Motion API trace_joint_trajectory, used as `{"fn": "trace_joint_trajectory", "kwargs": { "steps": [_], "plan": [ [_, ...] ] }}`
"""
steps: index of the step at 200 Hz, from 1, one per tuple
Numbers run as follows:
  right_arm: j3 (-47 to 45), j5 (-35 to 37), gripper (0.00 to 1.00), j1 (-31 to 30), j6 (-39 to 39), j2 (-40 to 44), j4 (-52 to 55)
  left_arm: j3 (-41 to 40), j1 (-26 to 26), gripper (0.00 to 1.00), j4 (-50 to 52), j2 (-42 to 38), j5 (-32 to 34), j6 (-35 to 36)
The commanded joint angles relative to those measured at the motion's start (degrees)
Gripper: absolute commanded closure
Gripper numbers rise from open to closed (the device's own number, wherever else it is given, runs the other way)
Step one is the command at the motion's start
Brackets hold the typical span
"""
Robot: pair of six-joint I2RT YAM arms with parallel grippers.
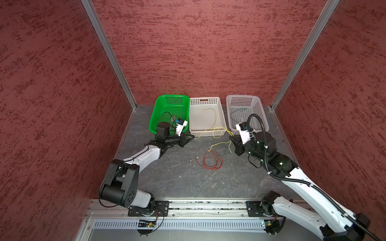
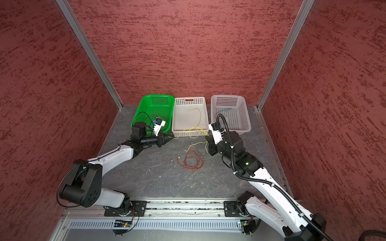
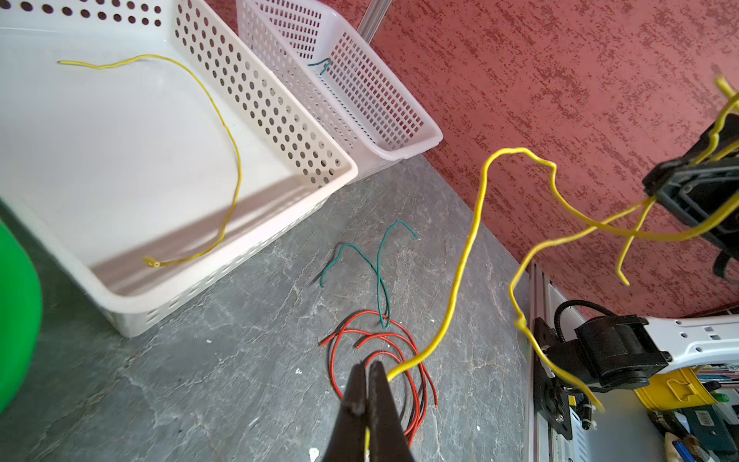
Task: Untangle and sort cables by color
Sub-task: Untie the cable.
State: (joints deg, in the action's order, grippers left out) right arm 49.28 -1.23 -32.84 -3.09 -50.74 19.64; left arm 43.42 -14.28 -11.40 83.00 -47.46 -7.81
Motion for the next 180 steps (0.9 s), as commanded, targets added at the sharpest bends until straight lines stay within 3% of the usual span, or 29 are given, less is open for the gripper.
{"fn": "trace_joint_trajectory", "kwargs": {
  "steps": [1,32,63,114,153,180],
  "plan": [
    [4.85,16.04,1.0,0.31,1.35,-0.68,3.75,-0.69,2.49,1.0,2.52,-1.18,1.76,1.29],
    [7.39,25.14,1.0,1.76,-0.07,-5.95,9.03,-2.65,7.54,1.0,-1.12,-5.39,-1.17,-4.19],
    [7.22,26.45,1.0,4.76,-2.39,-9.3,11.05,-4.2,14.45,1.0,-5.26,-11.08,-2.76,-13.56],
    [4.58,21.53,1.0,7.68,-3.88,-13.36,10.97,-2.73,21.39,1.0,-5.11,-18.76,-2.78,-20.12],
    [1.72,18.97,1.0,8.1,-5.05,-18.43,10.59,1.78,24.35,1.0,-1.39,-20.16,-1.08,-18.62],
    [-0.41,14.53,1.0,8.67,-6.01,-19.35,8.42,3.85,26.34,1.0,-5.34,-18.22,-0.88,-21.43]
  ]
}}
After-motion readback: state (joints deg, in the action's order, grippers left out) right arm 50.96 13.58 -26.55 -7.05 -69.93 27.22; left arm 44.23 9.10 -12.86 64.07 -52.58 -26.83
